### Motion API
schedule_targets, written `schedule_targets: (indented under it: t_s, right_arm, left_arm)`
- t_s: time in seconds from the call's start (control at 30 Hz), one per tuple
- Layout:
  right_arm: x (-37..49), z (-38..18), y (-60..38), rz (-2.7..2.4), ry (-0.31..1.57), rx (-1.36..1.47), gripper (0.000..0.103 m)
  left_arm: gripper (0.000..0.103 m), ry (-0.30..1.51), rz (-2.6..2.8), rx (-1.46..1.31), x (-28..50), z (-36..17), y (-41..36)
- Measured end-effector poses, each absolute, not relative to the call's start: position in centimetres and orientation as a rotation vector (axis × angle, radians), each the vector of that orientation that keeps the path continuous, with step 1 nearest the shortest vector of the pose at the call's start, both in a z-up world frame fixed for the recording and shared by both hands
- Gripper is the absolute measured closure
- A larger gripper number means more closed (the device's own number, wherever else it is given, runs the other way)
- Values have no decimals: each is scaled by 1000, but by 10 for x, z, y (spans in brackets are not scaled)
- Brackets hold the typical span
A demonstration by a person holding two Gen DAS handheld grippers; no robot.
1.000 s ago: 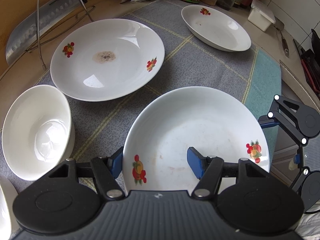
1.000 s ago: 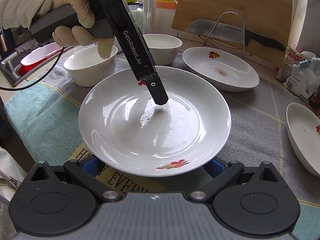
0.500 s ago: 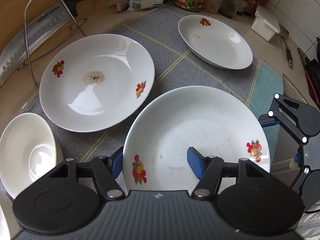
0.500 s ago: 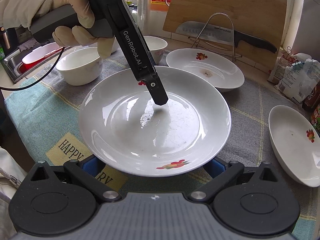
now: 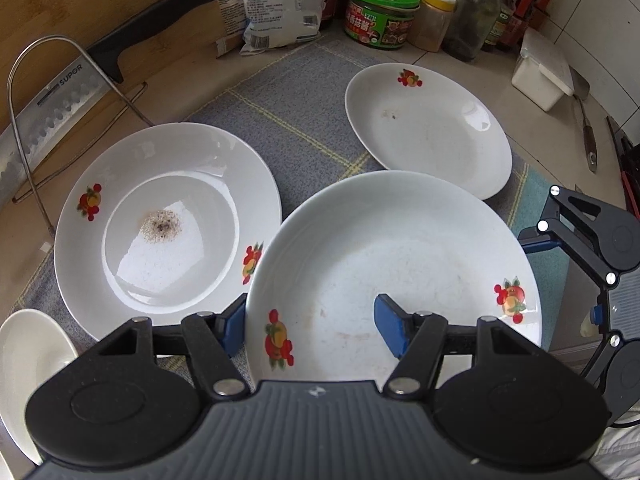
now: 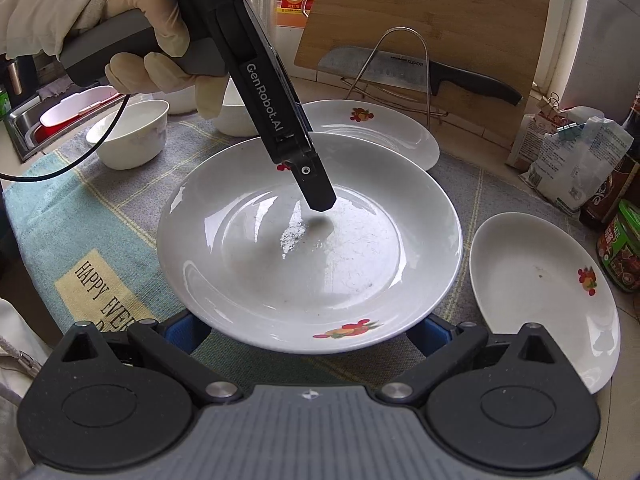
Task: Organize plates and bowls
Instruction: 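Lower the held plate onto the placed plate with the left gripper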
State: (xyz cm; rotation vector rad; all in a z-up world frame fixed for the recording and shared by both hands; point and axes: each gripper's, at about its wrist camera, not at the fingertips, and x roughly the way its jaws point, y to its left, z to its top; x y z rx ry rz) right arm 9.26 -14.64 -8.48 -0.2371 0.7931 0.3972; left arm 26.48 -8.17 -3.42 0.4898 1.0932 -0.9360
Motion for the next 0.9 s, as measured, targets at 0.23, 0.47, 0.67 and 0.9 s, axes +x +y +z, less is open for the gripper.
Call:
schedule_targets:
  t_s: [0.23, 0.47, 0.67, 0.9]
  right_arm:
    - [100, -81, -176, 405, 779, -240, 0]
    - [103, -79, -203, 400, 770, -227, 0]
    - [101, -81, -225, 379, 769, -206, 0]
    - [101, -80, -249, 342, 769, -188, 0]
  left_arm:
    - [39, 1084, -924, 503, 270, -29, -110]
    - [39, 1080, -929, 531, 273, -27, -140]
    - [39, 1080, -947, 553, 275, -29, -166]
    - [39, 1073, -979, 575, 280, -30, -195]
